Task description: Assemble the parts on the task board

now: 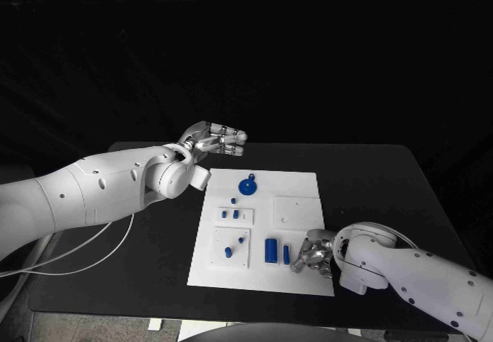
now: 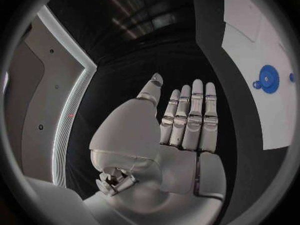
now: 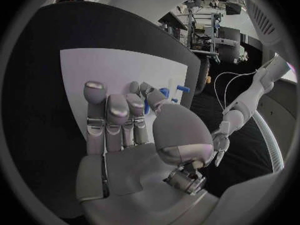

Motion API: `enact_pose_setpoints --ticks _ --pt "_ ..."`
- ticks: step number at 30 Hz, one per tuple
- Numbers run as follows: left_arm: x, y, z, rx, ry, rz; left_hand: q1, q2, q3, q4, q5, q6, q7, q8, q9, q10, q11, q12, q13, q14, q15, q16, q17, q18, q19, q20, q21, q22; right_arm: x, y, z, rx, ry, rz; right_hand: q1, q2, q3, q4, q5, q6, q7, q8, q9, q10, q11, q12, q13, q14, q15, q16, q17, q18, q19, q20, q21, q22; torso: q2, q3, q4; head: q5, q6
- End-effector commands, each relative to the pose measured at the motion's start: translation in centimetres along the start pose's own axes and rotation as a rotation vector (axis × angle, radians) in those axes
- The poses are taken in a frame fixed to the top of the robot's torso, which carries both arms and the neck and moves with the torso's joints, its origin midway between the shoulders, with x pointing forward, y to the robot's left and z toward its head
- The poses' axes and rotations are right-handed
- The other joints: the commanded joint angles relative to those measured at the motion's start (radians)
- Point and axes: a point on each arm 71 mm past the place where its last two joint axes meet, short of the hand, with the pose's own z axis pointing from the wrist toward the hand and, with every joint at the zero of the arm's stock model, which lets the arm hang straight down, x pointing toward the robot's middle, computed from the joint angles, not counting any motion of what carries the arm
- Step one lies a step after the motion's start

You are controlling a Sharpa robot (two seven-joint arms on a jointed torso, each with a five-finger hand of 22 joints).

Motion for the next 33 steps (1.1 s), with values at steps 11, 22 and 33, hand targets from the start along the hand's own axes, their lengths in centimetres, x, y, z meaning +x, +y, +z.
enact_pose_setpoints --ticks 11,22,33 --pt "0.15 -0.10 -0.02 0.006 0.016 0.001 0.003 0.008 0.000 0.002 -0.002 -0.003 0.002 -0.003 -0.001 -0.002 0.002 -0.002 0.000 -0.004 0.003 -0.001 0.001 0.003 -0.004 0.004 -0.006 -0.001 0.36 0.14 -0.15 -0.049 0.029 0.014 0.012 -0.025 -0.084 0.045 -0.042 0.004 0.002 -0.004 -0.019 0.002 0.002 -0.001 -0.001 0.001 -0.003 -0.001 -0.004 -0.009 0.039 0.001 0.001 0.065 0.000 0.0004 -0.0006 0.002 0.002" --pt "0.17 -0.09 -0.02 0.006 0.018 0.000 0.003 0.008 0.000 0.002 -0.002 -0.003 0.002 -0.003 -0.001 -0.002 0.002 -0.002 0.000 -0.004 0.003 -0.001 0.001 0.003 -0.004 0.004 -0.006 -0.001 0.25 0.33 -0.12 -0.065 0.010 0.029 0.021 -0.002 -0.149 0.145 -0.220 0.001 0.004 -0.004 -0.018 0.004 0.004 0.001 0.000 0.002 -0.002 0.003 0.000 -0.006 0.041 0.003 0.004 0.066 0.000 0.0000 0.0001 0.002 0.001" --pt "0.14 -0.07 -0.04 0.003 0.019 0.001 0.002 0.007 0.000 0.002 -0.003 -0.005 0.003 -0.003 -0.001 -0.002 0.002 -0.002 0.000 -0.004 0.004 -0.001 0.001 0.002 -0.004 0.004 -0.006 -0.001 0.15 0.20 -0.04 -0.056 -0.001 0.023 0.013 0.010 -0.156 0.161 -0.235 0.000 0.004 -0.004 -0.017 0.003 0.004 0.000 -0.001 0.002 -0.002 0.003 0.000 -0.005 0.040 0.003 0.002 0.065 0.000 -0.0002 0.0000 0.002 0.000"
